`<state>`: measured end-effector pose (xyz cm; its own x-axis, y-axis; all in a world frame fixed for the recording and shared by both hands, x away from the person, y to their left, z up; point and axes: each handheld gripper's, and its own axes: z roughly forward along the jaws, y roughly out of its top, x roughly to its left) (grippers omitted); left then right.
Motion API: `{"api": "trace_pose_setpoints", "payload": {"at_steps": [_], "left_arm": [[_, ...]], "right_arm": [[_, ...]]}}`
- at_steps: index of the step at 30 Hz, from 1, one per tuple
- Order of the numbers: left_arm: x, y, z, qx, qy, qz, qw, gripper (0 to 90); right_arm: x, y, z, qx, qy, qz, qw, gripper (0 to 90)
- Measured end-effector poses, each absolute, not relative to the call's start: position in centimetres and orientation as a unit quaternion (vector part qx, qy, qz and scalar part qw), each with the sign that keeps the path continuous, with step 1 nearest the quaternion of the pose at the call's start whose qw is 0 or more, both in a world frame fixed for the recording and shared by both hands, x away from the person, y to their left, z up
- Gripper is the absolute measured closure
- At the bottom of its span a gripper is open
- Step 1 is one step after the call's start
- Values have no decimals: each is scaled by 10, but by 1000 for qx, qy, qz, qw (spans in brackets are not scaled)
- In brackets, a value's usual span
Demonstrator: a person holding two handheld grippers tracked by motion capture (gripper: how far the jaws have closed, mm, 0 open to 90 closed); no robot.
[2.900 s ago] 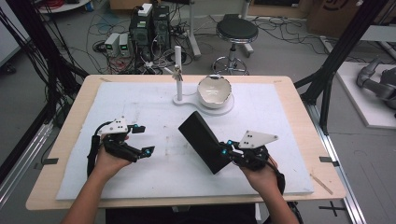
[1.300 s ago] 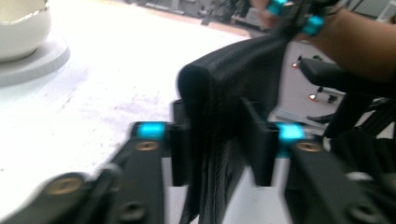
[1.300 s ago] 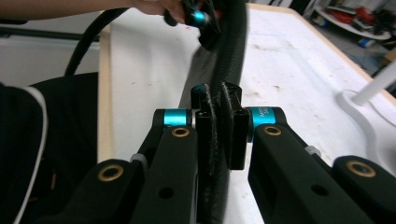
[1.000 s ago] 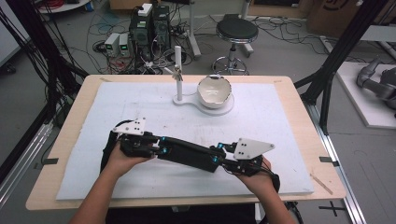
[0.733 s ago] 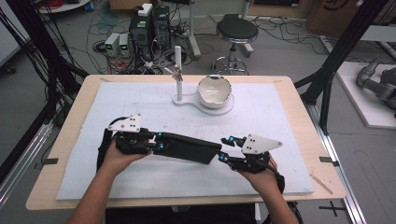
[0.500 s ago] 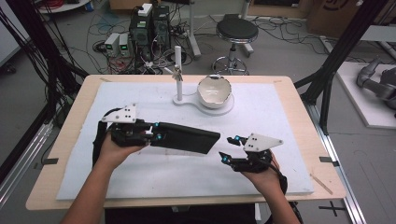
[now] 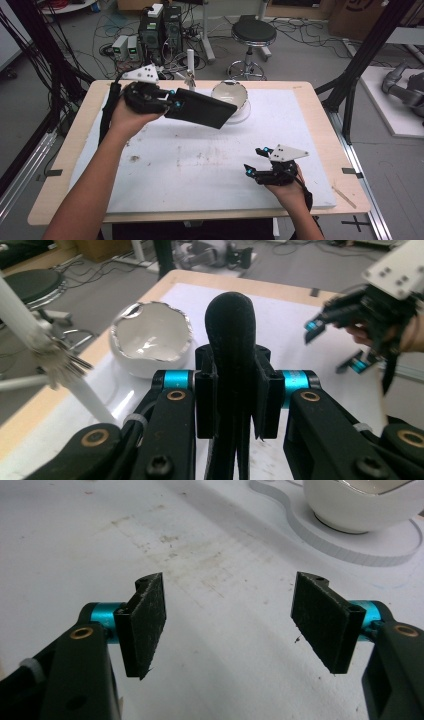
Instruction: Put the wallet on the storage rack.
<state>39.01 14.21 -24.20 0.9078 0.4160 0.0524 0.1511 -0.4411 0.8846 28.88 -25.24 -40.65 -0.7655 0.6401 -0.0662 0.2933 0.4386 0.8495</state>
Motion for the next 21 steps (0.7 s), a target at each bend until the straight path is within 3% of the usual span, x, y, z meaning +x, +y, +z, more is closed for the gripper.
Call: {"api": "trace_pose_setpoints", "payload": {"at_steps": [11,21], "left_arm": [[440,105,-212,860,189,182,437,754],[481,65,-223,872,211,172,407,753]], "right_arm": [[291,-254,-410,288,823,450,194,281],[291,-253,-411,291,822,448,195,280]]}}
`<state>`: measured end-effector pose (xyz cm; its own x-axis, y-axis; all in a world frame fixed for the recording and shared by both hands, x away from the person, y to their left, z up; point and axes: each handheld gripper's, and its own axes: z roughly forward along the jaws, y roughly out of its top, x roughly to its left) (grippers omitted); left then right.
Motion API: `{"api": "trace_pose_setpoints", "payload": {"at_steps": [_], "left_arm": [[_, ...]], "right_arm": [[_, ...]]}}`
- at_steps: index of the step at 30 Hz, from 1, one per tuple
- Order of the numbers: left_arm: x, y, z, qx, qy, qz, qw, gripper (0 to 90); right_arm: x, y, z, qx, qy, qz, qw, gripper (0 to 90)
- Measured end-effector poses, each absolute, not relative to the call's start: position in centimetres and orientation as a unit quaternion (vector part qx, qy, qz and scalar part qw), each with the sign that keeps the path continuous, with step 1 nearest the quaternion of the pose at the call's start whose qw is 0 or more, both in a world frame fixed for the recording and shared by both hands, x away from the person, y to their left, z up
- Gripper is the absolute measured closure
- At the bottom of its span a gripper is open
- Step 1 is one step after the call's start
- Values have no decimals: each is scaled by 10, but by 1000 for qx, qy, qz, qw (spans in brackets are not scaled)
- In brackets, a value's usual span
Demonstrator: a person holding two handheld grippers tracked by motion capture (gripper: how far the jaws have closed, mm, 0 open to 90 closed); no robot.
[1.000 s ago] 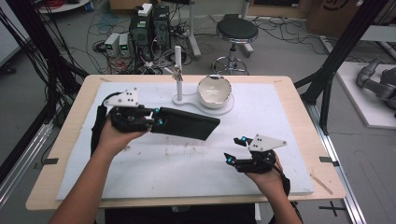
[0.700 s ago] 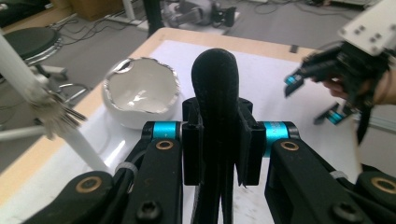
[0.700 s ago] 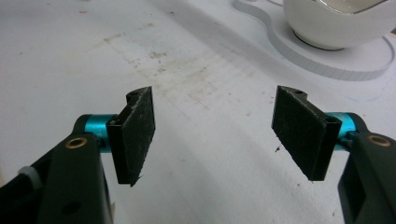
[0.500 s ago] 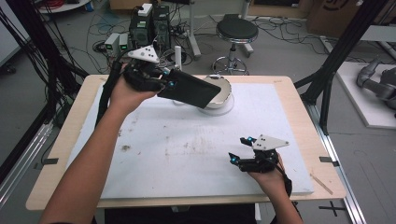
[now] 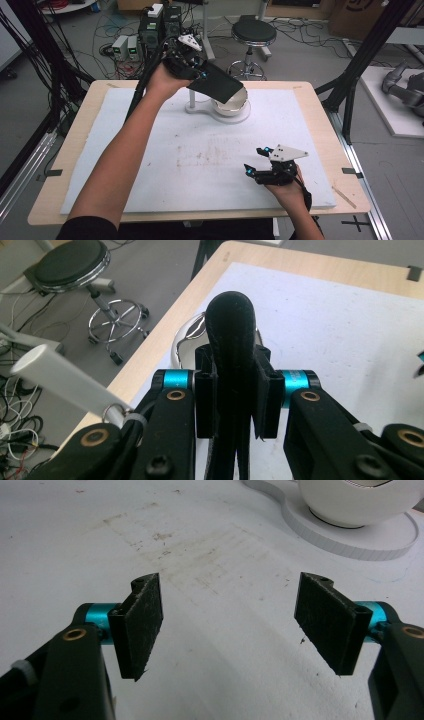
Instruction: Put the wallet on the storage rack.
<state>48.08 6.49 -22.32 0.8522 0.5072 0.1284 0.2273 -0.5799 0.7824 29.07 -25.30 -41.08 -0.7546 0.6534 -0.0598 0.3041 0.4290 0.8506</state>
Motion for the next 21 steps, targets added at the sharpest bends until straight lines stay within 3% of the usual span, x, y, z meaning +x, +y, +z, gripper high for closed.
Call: {"api": "trace_pose_setpoints", "payload": {"at_steps": [5,13,21], "left_arm": [[493,52,-244,881,224,168,382,752],[511,40,-265,877,243,140,391,749],[515,39,-266,877,261,153,373,737]], "right_arm": [[292,-253,-412,292,823,448,193,280],[291,-252,-412,288,824,449,192,279],[293,-250,-413,286,826,447,187,278]]}}
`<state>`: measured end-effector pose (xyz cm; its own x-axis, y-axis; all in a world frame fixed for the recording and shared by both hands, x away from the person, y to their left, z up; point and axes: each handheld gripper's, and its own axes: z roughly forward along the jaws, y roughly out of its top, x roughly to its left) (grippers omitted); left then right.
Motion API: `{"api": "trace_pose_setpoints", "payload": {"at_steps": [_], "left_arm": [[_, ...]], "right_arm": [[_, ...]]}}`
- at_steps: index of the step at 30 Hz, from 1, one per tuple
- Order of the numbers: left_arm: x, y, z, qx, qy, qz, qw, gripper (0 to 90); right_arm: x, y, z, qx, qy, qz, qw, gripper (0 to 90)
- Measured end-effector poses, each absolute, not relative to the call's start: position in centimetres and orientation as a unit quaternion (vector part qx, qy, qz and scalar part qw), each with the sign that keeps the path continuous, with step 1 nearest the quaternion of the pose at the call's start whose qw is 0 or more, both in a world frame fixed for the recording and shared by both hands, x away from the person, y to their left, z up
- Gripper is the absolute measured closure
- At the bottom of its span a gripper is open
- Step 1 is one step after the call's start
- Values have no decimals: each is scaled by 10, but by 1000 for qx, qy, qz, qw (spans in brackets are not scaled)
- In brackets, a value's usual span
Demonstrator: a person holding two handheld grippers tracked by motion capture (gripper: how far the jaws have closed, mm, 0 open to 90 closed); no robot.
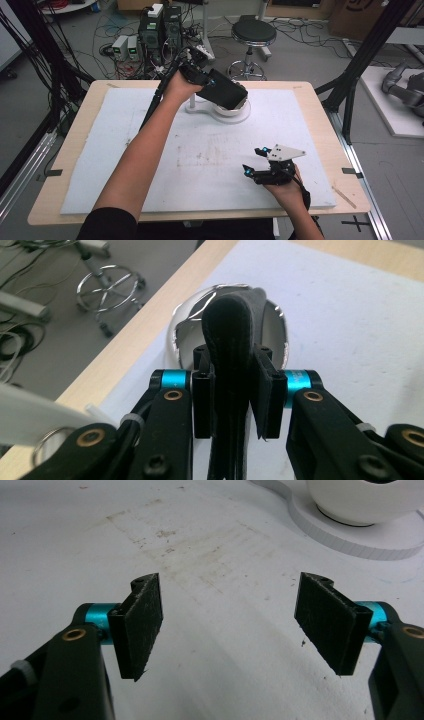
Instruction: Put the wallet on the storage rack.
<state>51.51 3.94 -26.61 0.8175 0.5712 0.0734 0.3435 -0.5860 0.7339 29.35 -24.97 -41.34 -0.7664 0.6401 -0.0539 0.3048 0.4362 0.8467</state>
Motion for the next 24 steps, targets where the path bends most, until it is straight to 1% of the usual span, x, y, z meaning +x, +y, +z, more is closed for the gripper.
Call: {"api": "trace_pose_setpoints", "payload": {"at_steps": [3,10,14,19,24], "left_arm": [[513,35,-264,879,263,158,366,739],[506,19,-245,893,237,193,331,745],[506,14,-240,895,238,199,320,745],[508,6,-246,898,239,203,310,744],[514,-5,-260,898,244,205,302,732]], "right_arm": [[293,-249,-413,283,828,446,187,279],[294,-250,-413,287,827,447,185,278],[293,-249,-413,284,827,447,188,278],[293,-251,-413,284,826,450,188,278],[293,-251,-413,287,825,450,185,278]]}}
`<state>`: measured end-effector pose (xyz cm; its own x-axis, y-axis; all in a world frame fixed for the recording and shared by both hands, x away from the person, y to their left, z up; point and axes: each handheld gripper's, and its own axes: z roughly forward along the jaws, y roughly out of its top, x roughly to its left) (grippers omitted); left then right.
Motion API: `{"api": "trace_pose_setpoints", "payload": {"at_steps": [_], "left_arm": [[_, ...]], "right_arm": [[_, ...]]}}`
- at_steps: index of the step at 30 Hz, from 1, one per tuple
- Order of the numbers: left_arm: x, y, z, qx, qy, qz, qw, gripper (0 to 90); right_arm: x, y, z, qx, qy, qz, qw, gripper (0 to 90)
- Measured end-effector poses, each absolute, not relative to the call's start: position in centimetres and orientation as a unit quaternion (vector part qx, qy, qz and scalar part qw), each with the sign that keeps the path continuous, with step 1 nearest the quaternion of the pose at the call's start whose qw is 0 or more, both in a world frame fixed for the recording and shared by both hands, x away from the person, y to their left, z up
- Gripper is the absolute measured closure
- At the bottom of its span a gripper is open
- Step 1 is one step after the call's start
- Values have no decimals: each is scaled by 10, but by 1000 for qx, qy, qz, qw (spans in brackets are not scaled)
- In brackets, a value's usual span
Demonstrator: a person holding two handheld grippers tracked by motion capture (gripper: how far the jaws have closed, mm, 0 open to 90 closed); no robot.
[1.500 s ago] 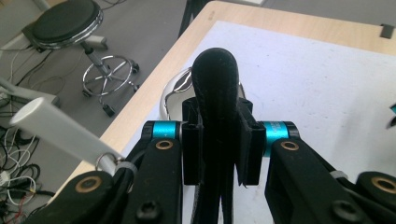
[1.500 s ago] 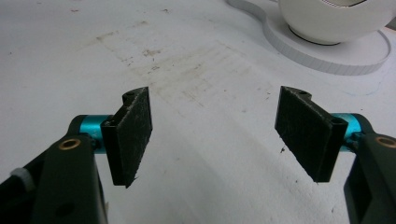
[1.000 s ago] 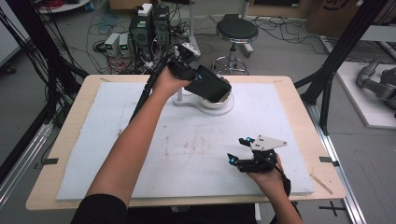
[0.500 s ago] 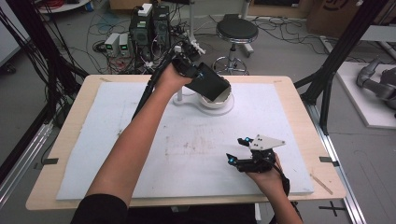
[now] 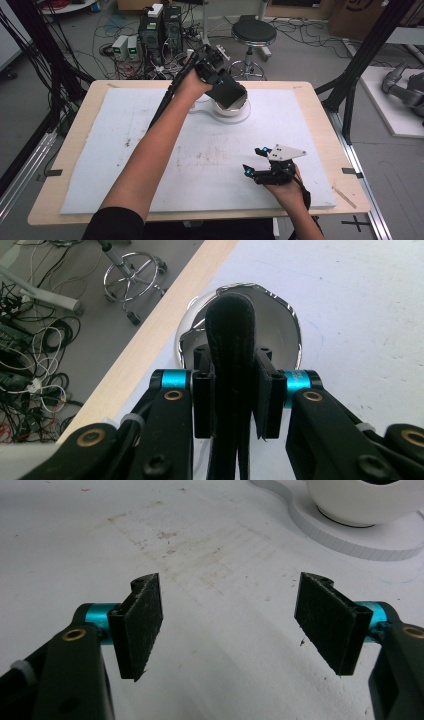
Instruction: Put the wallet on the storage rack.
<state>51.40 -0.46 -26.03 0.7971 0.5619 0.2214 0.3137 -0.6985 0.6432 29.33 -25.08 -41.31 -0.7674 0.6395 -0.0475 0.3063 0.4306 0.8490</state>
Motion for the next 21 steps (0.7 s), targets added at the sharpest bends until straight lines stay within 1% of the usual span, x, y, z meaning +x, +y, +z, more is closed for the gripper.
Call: {"api": "trace_pose_setpoints", "payload": {"at_steps": [2,4,6,7,10,14,21], "left_arm": [[516,-8,-264,897,246,223,292,698],[518,-8,-266,896,251,232,284,625],[518,-4,-265,893,256,234,289,539],[518,-2,-263,890,256,236,295,525],[516,6,-256,884,254,245,306,507],[514,15,-248,873,251,269,320,507],[520,22,-250,867,262,290,309,533]], "right_arm": [[293,-251,-413,285,826,450,186,278],[293,-250,-413,285,826,451,183,279],[293,-251,-413,284,826,451,184,278],[293,-252,-413,284,827,450,184,278],[293,-252,-413,285,825,452,185,278],[293,-251,-413,285,825,452,183,278],[293,-247,-414,281,827,451,183,278]]}}
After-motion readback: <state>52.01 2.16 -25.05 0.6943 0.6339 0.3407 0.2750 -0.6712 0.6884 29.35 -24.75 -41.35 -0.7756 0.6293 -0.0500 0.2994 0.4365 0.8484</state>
